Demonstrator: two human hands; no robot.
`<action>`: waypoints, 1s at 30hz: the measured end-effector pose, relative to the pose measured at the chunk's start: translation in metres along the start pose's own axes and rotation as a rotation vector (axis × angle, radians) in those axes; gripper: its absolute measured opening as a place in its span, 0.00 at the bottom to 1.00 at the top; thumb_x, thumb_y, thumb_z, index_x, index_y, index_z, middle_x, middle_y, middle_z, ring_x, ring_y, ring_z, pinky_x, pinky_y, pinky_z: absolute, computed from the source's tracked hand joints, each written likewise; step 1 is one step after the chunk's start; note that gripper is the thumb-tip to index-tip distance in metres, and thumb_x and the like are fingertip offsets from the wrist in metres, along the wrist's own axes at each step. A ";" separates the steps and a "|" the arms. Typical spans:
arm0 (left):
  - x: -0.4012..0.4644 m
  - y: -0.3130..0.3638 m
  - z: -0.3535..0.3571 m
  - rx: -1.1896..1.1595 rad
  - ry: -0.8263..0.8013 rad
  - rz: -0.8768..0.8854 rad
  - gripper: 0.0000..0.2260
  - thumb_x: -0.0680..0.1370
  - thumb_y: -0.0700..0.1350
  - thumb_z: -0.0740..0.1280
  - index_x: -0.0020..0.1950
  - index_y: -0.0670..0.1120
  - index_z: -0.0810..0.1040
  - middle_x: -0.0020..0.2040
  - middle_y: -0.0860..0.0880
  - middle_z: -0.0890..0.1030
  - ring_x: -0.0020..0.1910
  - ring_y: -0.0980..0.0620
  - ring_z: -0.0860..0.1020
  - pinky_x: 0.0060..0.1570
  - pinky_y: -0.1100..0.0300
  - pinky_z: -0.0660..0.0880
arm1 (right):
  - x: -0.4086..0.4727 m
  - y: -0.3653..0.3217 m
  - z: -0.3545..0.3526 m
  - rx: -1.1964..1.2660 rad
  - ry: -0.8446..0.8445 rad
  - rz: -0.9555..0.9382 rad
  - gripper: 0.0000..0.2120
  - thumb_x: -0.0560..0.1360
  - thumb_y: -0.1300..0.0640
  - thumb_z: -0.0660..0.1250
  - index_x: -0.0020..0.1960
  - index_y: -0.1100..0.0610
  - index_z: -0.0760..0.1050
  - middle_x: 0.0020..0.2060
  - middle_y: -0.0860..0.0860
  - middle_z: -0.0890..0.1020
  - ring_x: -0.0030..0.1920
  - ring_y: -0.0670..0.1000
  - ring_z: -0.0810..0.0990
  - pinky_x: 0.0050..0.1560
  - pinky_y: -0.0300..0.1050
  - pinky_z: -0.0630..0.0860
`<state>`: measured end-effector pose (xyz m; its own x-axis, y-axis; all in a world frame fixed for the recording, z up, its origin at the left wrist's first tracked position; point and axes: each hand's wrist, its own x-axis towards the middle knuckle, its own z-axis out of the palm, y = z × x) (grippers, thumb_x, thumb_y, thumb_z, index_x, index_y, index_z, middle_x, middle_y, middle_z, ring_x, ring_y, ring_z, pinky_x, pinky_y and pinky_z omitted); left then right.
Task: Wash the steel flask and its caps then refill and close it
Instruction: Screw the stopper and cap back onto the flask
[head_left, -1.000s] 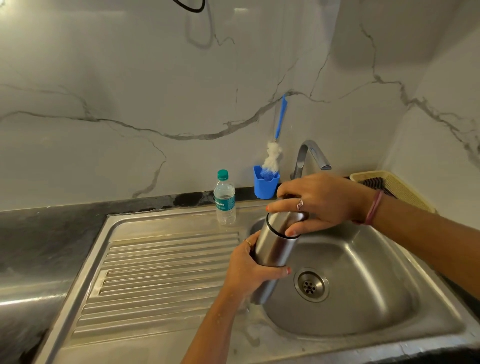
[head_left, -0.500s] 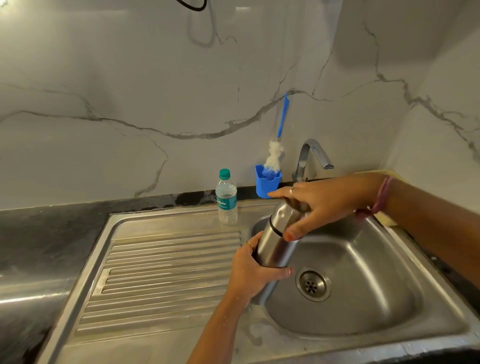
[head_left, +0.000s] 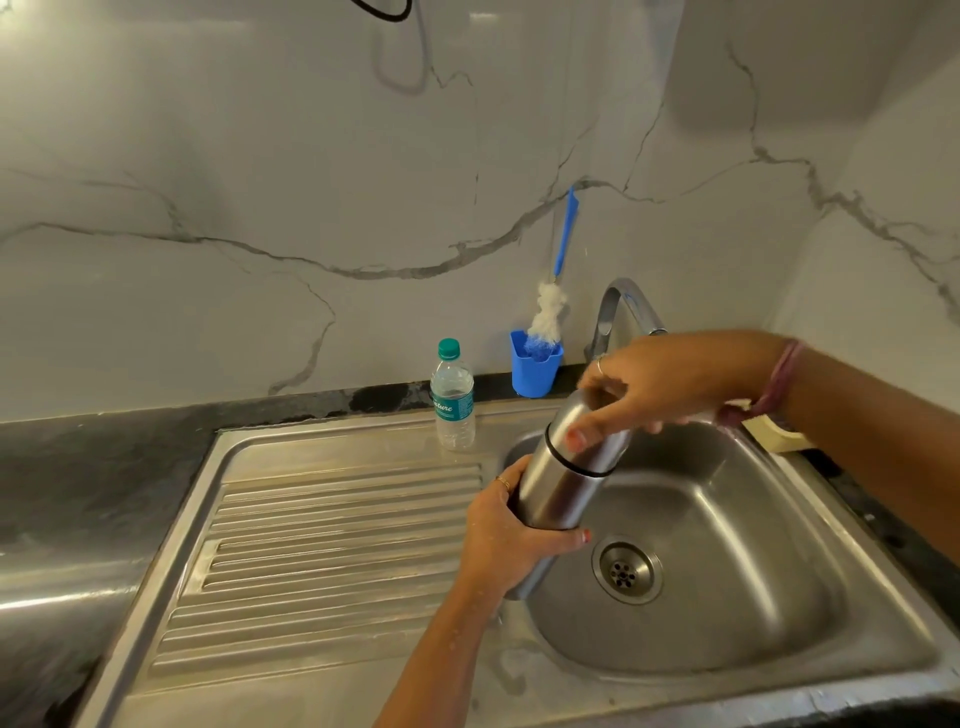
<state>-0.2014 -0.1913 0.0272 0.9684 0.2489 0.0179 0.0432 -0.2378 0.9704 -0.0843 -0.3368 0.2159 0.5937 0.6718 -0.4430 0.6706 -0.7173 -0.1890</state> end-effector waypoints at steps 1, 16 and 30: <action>0.000 0.000 0.000 0.000 0.001 -0.002 0.32 0.58 0.44 0.84 0.59 0.58 0.77 0.50 0.55 0.83 0.49 0.57 0.81 0.49 0.61 0.80 | -0.004 0.001 -0.008 0.097 -0.086 -0.046 0.42 0.60 0.27 0.66 0.70 0.41 0.66 0.54 0.44 0.79 0.43 0.48 0.83 0.46 0.40 0.80; 0.002 0.000 -0.001 0.014 -0.021 0.026 0.30 0.60 0.43 0.84 0.56 0.60 0.76 0.49 0.57 0.82 0.49 0.60 0.80 0.48 0.63 0.79 | 0.008 0.010 -0.009 0.130 -0.068 -0.232 0.38 0.64 0.38 0.74 0.71 0.38 0.64 0.59 0.41 0.74 0.48 0.50 0.82 0.46 0.42 0.81; 0.007 -0.008 -0.007 -0.058 -0.088 -0.047 0.31 0.59 0.40 0.84 0.58 0.54 0.79 0.49 0.55 0.84 0.49 0.56 0.82 0.47 0.61 0.80 | 0.024 0.025 0.023 -0.511 0.531 -0.756 0.39 0.72 0.28 0.56 0.74 0.52 0.61 0.64 0.52 0.75 0.47 0.49 0.81 0.41 0.35 0.77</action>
<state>-0.1973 -0.1809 0.0213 0.9837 0.1740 -0.0465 0.0769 -0.1721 0.9821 -0.0639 -0.3431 0.1805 -0.0213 0.9948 0.0995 0.9816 0.0019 0.1908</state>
